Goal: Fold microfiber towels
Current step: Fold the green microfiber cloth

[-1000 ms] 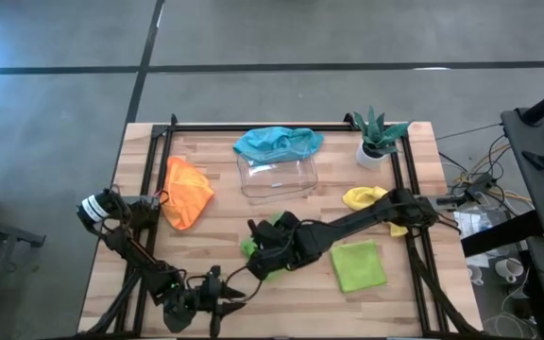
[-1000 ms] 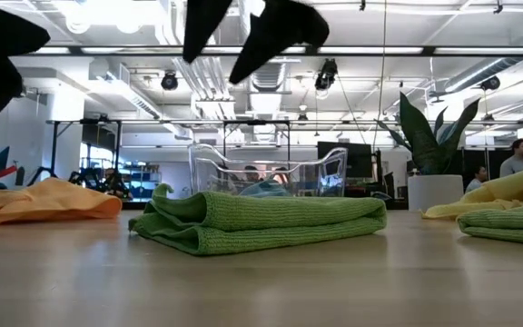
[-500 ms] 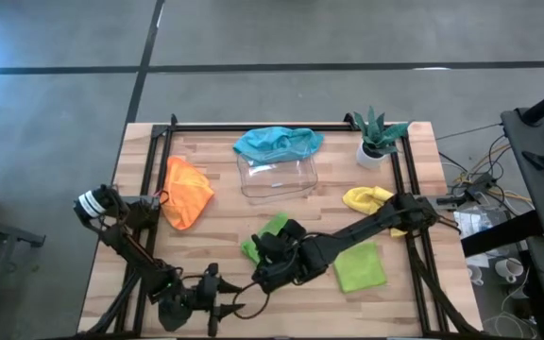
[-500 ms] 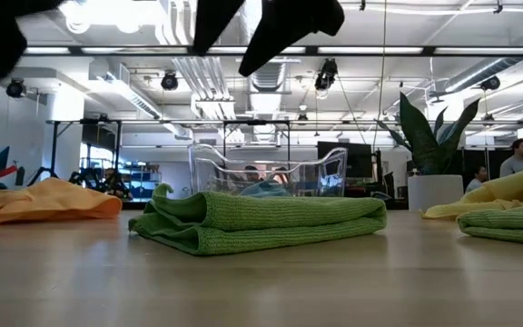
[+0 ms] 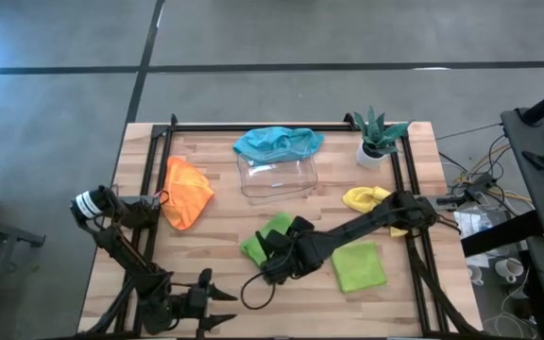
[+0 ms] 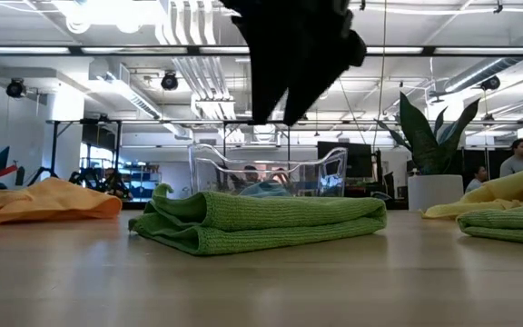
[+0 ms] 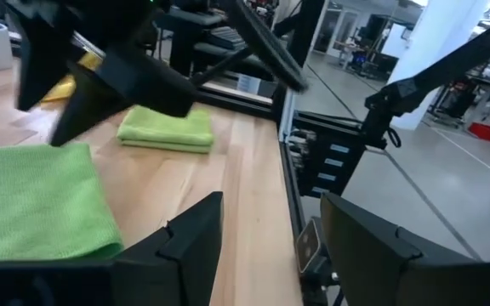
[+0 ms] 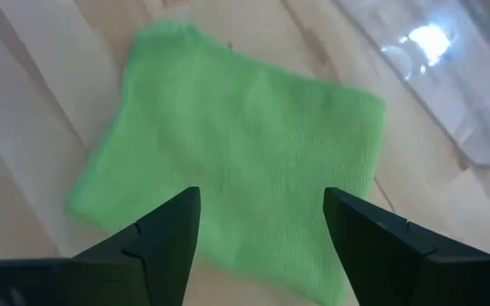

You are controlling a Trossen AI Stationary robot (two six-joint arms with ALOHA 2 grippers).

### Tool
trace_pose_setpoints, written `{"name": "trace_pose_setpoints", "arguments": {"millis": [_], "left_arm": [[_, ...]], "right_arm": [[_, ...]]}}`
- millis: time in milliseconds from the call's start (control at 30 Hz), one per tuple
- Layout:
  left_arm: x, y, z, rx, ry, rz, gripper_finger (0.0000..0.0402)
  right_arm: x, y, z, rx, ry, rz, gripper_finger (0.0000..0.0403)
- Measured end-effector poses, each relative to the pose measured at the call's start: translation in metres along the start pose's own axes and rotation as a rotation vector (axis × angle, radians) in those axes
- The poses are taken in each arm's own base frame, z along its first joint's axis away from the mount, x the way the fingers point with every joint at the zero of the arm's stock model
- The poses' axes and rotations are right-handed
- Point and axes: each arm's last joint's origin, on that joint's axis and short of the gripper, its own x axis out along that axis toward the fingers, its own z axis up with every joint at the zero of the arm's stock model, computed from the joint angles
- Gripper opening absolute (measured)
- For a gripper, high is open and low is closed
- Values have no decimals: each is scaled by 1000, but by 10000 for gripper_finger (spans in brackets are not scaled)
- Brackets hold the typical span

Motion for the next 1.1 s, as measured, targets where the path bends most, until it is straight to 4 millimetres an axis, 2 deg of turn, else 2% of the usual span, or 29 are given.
{"name": "trace_pose_setpoints", "arguments": {"millis": [167,333,533,633,767,967,1100], "left_arm": [[0,0,0,4,2,2,183],[0,2,-2,49,14,9,183],[8,8,-1,64,9,50,183],[11,11,0,75,-14,107,183],[12,16,1,140,-48,200,183],[14,15,2,142,-35,175,183],[20,9,12,103,-41,147,183]], "right_arm": [[11,-4,-6,-42,48,-13,241],[11,-6,1,-134,21,8,216],[1,-15,6,-227,-76,68,125],[2,-29,3,-230,-107,71,75],[-1,-50,-4,-194,-231,84,19],[-11,-70,-16,-169,-481,220,9],[-9,-73,-19,-194,-569,357,9]]}}
